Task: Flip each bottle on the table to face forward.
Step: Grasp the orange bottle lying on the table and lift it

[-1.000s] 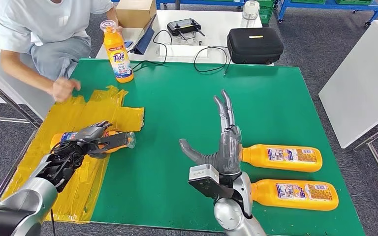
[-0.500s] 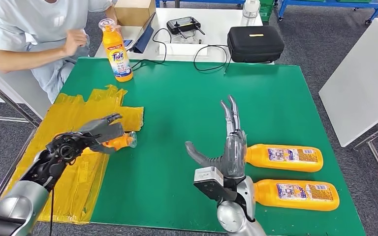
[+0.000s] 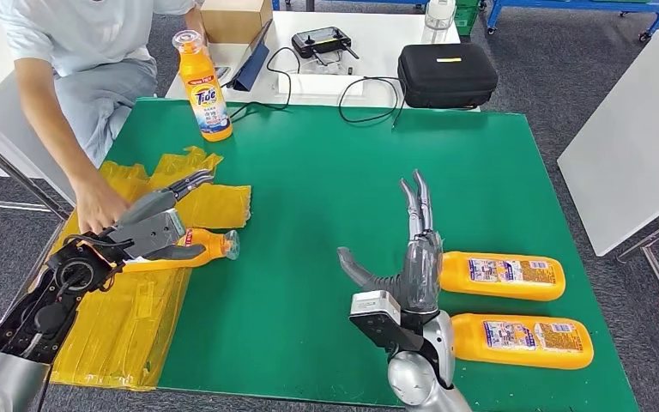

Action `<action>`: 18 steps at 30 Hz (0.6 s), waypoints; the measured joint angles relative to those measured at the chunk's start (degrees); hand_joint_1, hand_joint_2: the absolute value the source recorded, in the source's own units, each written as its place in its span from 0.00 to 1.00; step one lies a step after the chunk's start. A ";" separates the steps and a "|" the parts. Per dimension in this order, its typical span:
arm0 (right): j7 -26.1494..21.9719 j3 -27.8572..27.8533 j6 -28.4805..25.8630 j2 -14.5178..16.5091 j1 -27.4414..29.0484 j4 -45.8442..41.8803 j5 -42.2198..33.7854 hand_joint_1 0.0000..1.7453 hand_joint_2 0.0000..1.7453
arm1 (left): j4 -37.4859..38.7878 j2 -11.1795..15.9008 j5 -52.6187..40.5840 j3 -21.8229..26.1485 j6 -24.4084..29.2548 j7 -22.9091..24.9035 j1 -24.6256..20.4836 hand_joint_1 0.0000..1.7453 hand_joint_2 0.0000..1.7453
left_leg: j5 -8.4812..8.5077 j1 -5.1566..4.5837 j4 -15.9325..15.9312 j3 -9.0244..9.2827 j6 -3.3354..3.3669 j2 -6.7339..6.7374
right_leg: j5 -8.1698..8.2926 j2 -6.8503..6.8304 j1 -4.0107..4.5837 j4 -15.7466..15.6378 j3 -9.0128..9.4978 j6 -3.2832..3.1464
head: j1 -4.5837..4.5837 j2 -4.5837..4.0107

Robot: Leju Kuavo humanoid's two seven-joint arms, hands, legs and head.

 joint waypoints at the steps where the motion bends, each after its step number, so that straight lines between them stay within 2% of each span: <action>1: 0.00 -0.02 -0.02 -0.02 0.00 0.04 0.01 0.00 1.00 | -0.78 0.26 0.10 -0.08 -0.02 -0.03 0.27 0.00 1.00 | 0.00 0.00 0.00 0.00 0.00 0.00 | 0.00 0.00 0.00 0.00 0.00 0.00 | -0.01 0.00; 9: 0.25 -0.07 -0.10 -0.20 -0.03 0.36 0.88 0.00 1.00 | -3.80 1.14 3.78 -0.14 -1.04 -1.47 1.75 0.00 1.00 | 0.00 0.00 0.00 -0.01 0.00 0.00 | 0.00 0.01 0.00 0.00 -0.01 0.00 | -0.01 0.00; 11: 2.02 -0.14 0.24 -0.43 -0.18 0.57 4.27 0.00 1.00 | -4.55 0.91 6.50 0.25 -1.55 -1.99 2.72 0.00 1.00 | 0.00 -0.01 0.00 -0.03 0.00 0.01 | 0.00 0.01 0.00 0.00 -0.02 0.00 | -0.01 0.00; 13: 6.31 -0.23 2.27 -1.42 -0.87 1.02 11.60 0.00 1.00 | -5.27 0.07 8.89 1.04 -1.65 -2.11 4.05 0.00 1.00 | -0.01 -0.03 0.00 -0.04 0.01 0.01 | 0.00 0.01 -0.02 -0.01 -0.04 0.00 | -0.02 0.00; 15: 11.60 -0.32 6.90 -4.29 -2.31 1.72 20.64 0.00 1.00 | -6.09 -1.56 10.65 2.11 -1.13 -2.13 6.04 0.00 1.00 | -0.02 -0.07 0.01 -0.04 0.02 0.00 | 0.00 0.00 -0.09 -0.03 -0.04 0.00 | -0.04 0.00; 18: 15.73 -1.12 15.78 -11.90 -4.48 2.32 27.74 0.00 1.00 | -7.79 -4.42 12.95 3.61 -0.03 -2.71 10.45 0.00 1.00 | -0.03 -0.19 0.09 -0.10 0.05 -0.02 | 0.03 -0.05 -0.21 -0.05 -0.04 0.05 | -0.02 0.00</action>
